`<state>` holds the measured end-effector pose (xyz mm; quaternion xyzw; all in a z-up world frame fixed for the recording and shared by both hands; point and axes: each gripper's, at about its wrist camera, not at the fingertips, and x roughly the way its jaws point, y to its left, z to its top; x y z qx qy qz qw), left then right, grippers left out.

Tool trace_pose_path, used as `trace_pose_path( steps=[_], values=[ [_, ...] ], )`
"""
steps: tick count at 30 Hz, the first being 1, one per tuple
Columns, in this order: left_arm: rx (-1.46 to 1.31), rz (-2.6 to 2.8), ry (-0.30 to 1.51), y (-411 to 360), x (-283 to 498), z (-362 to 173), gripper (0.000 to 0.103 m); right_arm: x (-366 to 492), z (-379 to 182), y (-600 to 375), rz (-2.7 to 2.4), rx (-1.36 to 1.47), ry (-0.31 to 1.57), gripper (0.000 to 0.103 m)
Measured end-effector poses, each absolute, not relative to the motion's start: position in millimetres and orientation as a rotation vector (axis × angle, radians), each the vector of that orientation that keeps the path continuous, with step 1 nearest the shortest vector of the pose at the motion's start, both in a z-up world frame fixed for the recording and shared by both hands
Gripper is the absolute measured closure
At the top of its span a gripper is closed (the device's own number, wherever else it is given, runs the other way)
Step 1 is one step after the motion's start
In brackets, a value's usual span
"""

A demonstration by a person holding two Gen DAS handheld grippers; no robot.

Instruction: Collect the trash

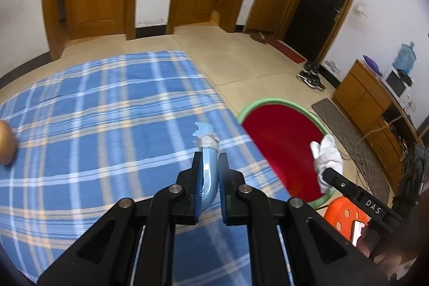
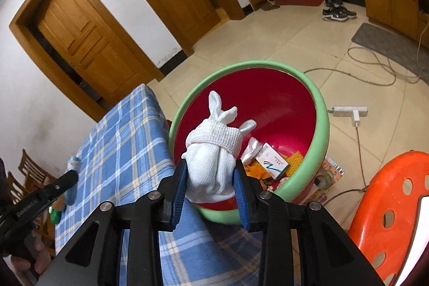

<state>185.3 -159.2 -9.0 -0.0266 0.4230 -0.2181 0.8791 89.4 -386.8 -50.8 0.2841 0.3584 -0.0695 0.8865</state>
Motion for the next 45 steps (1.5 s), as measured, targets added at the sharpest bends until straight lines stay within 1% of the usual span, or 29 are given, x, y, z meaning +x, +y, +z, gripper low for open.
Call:
trace_pose_path(
  steps=[6,8,12,14,15,21,27,28,29,31,32,34,36,38,42,44,45],
  values=[
    [-0.033,-0.533,0.895,-192,186,-15,0.094,91,-55,-403,-0.131,0.63,0.741,0.066],
    [-0.026,-0.551,0.899,-203,187,-17,0.094,91,-56,-406,-0.132,0.635,0.74,0.063],
    [-0.01,-0.576,0.91,-221,189,-21,0.094,88,-53,-410,-0.138,0.646,0.727,0.06],
    [0.001,-0.59,0.915,-230,191,-24,0.094,86,-51,-414,-0.144,0.651,0.717,0.055],
    [0.007,-0.597,0.917,-235,191,-25,0.094,85,-50,-416,-0.149,0.654,0.712,0.054],
    [0.065,-0.635,0.938,-260,197,-40,0.094,75,-47,-427,-0.167,0.688,0.682,0.053],
    [0.099,-0.673,0.919,-276,201,-49,0.093,70,-45,-432,-0.175,0.692,0.678,0.053],
    [0.096,-0.672,0.923,-275,202,-48,0.088,70,-45,-432,-0.174,0.693,0.68,0.052],
    [0.092,-0.668,0.927,-274,203,-49,0.078,69,-44,-433,-0.169,0.696,0.682,0.052],
    [0.079,-0.651,0.927,-270,203,-48,0.067,69,-43,-432,-0.156,0.702,0.685,0.051],
    [0.072,-0.643,0.926,-268,203,-47,0.064,69,-43,-432,-0.153,0.701,0.684,0.05],
    [0.069,-0.621,0.929,-263,202,-44,0.063,67,-40,-429,-0.153,0.685,0.682,0.048],
    [0.066,-0.602,0.927,-259,200,-42,0.059,66,-37,-426,-0.147,0.675,0.681,0.047],
    [0.063,-0.57,0.915,-250,196,-37,0.053,64,-34,-422,-0.138,0.667,0.678,0.045],
    [0.051,-0.524,0.899,-232,186,-28,0.045,60,-27,-412,-0.124,0.639,0.675,0.042],
    [0.043,-0.496,0.899,-218,180,-24,0.044,57,-23,-405,-0.122,0.624,0.676,0.035],
    [0.039,-0.49,0.898,-213,177,-22,0.044,56,-21,-401,-0.12,0.616,0.677,0.033]
  ],
)
